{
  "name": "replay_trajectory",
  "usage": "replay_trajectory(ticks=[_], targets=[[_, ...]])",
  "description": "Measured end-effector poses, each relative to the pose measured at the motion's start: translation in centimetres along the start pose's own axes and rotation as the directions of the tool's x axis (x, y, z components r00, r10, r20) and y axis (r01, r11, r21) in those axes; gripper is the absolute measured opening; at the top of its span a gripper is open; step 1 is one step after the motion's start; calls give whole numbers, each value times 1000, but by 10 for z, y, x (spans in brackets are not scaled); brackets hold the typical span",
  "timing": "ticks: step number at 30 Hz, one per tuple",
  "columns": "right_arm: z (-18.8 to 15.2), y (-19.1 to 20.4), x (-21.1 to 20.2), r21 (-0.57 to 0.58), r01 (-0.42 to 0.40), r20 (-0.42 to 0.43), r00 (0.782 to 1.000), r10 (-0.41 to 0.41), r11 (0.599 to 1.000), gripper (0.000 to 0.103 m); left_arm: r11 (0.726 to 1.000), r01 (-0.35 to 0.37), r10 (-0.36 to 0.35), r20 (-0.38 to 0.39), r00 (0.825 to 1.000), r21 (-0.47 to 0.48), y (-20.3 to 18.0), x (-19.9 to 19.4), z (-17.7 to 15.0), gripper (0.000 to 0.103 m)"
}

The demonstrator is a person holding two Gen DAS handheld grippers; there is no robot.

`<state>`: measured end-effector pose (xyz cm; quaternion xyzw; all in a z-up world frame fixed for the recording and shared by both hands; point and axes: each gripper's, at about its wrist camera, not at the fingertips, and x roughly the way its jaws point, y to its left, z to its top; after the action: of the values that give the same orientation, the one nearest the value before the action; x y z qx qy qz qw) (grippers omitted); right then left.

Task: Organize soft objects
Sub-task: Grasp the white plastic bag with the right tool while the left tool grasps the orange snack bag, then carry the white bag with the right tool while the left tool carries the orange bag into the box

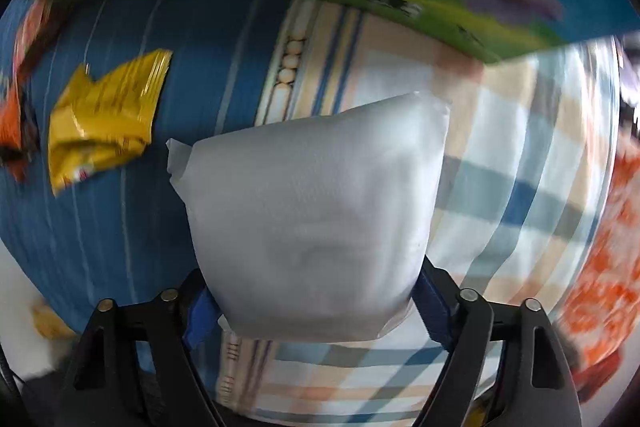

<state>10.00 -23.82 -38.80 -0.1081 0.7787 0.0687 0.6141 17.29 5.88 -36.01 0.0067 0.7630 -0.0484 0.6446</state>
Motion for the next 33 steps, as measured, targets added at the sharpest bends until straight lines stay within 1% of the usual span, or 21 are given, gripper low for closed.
replay_trajectory(ticks=[2, 4, 6, 7, 8, 11, 14, 17, 18, 20, 23, 27, 29, 33], targets=[[-1, -13, -2, 79, -40, -10, 999, 41, 996, 80, 996, 45, -45, -7, 999, -80, 0, -1, -5, 66], [-6, -26, -1, 169, -93, -39, 994, 100, 981, 79, 984, 53, -60, -36, 998, -172, -5, 2, -15, 66], [-12, -35, 2, 231, -154, -46, 985, 169, 961, 79, 978, 51, -59, -35, 998, -202, -16, 4, -25, 67], [-13, -38, 3, 256, -186, -43, 978, 204, 949, 82, 980, 32, -41, -40, 998, -196, -23, 6, -28, 69], [-14, -40, 4, 263, -194, -39, 977, 212, 945, 82, 982, 19, -28, -44, 999, -186, -31, 10, -30, 69], [-19, -45, 5, 269, -193, -10, 979, 203, 944, 83, 983, -17, 12, -29, 999, -184, -46, 17, -32, 69], [-32, -46, 7, 276, -185, 26, 982, 185, 943, 82, 979, -22, 19, -16, 1000, -203, -53, 19, -32, 67], [-37, -26, 3, 288, -170, 58, 985, 160, 942, 78, 975, -27, 30, 14, 999, -219, -59, 17, -36, 64], [-40, -24, 1, 292, -165, 68, 986, 152, 942, 76, 974, -30, 36, 22, 999, -223, -56, 13, -34, 64], [-50, -18, -8, 292, -154, 84, 987, 135, 944, 73, 972, -28, 40, 46, 998, -235, -59, 5, -39, 64], [-61, -13, -15, 293, -174, 93, 984, 153, 940, 71, 971, -2, 19, 71, 997, -238, -61, -14, -45, 64], [-79, -4, -27, 285, -195, 102, 980, 173, 938, 70, 975, 22, 2, 108, 994, -219, -80, -39, -56, 64], [-77, 13, -37, 283, -207, 116, 977, 180, 937, 69, 976, 28, 0, 129, 992, -215, -88, -56, -63, 64], [-98, 27, -67, 248, -197, 167, 973, 159, 948, 69, 981, 42, -8, 175, 985, -190, -108, -90, -77, 64]])
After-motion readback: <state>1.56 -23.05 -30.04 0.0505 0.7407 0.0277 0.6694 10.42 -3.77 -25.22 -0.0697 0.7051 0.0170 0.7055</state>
